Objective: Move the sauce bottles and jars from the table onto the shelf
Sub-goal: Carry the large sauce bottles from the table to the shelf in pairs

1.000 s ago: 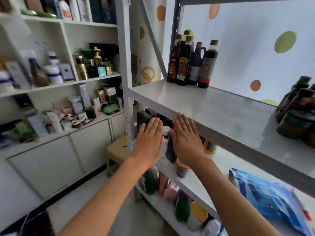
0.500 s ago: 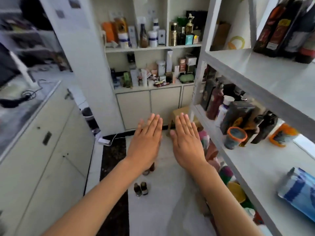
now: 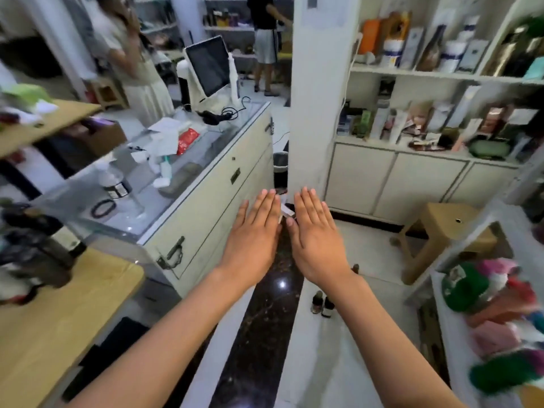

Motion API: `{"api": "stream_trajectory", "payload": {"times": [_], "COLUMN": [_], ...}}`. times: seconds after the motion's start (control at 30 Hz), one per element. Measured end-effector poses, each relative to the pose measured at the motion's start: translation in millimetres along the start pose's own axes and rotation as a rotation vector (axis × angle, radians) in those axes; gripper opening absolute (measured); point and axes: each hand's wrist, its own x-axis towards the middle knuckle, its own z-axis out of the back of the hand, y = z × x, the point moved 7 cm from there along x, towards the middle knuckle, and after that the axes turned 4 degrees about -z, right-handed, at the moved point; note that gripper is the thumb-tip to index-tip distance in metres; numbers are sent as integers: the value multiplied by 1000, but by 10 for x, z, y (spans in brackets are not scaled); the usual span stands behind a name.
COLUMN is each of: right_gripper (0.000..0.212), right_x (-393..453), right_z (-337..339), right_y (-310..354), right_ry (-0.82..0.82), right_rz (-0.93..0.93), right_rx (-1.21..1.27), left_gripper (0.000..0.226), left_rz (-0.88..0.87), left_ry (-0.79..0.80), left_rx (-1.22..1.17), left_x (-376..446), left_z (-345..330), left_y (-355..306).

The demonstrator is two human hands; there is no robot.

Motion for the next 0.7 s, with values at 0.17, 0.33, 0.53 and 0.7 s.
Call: {"api": "stream_trajectory", "payload": {"times": [0.17, 0.33, 0.53, 0.7], "right_gripper": [56, 56, 57, 56], "right_x": [10, -132, -515, -756], "right_z": [-627, -1272, -2067, -2589], "right_y": [1470, 2977, 4475, 5325], "right_ry": [129, 224, 350, 434], "right_rz": [220, 424, 597, 653], "right_rx": [30, 77, 103, 111], "left_gripper": [57, 60, 59, 56], "left_rz": [248, 497, 715, 834], "left_ry": [13, -14, -11, 3], "left_rx": [20, 24, 43, 3], "left_x": [-1012, -2187, -3490, -4268], "left_z": [140, 314, 422, 478], "left_y": [1221, 2379, 3520, 4146]}}
